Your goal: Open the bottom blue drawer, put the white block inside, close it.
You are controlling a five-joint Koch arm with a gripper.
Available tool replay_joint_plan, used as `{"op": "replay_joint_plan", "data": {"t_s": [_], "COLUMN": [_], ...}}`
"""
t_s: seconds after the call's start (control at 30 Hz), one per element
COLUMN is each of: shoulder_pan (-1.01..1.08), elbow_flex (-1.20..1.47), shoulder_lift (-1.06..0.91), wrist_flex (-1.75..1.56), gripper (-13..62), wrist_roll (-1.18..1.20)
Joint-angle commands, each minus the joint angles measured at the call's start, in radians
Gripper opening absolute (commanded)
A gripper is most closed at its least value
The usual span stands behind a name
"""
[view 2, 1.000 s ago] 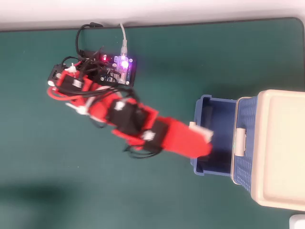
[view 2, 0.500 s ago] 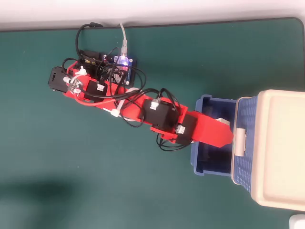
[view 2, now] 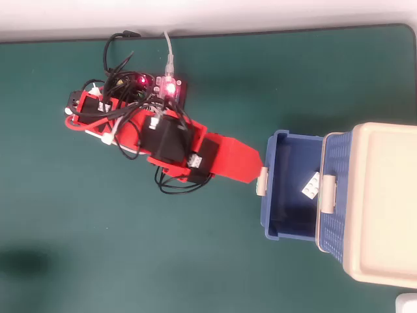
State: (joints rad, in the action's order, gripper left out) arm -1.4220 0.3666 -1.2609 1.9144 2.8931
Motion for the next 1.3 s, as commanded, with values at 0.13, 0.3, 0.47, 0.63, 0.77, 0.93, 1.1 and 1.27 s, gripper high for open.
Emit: {"op": "replay_joint_plan", "data": {"t_s": [0.13,0.3,0.47,0.63,0.77,0.93,1.1,1.27], "shoulder_pan": [0.097,0.110,0.101,0.055,0.035,-0.006,-0.029,-0.052], "elbow_flex": [0.081,0.075,0.069,0.058,0.012,-0.081,-0.190,-0.212], "shoulder_lift": [-0.032,0.084,0.202,0.256,0.316,0.417,0.491,0.534], "wrist_flex": [0.055,0.031,-0.026,-0.143,-0.235,-0.374,-0.557,-0.721], "gripper": [33.7,33.7,33.8,33.7,33.6,33.7,33.8,34.1], "wrist_roll": [-0.328,-0.316,-0.272,-0.186,-0.141,-0.118,-0.118,-0.127]}}
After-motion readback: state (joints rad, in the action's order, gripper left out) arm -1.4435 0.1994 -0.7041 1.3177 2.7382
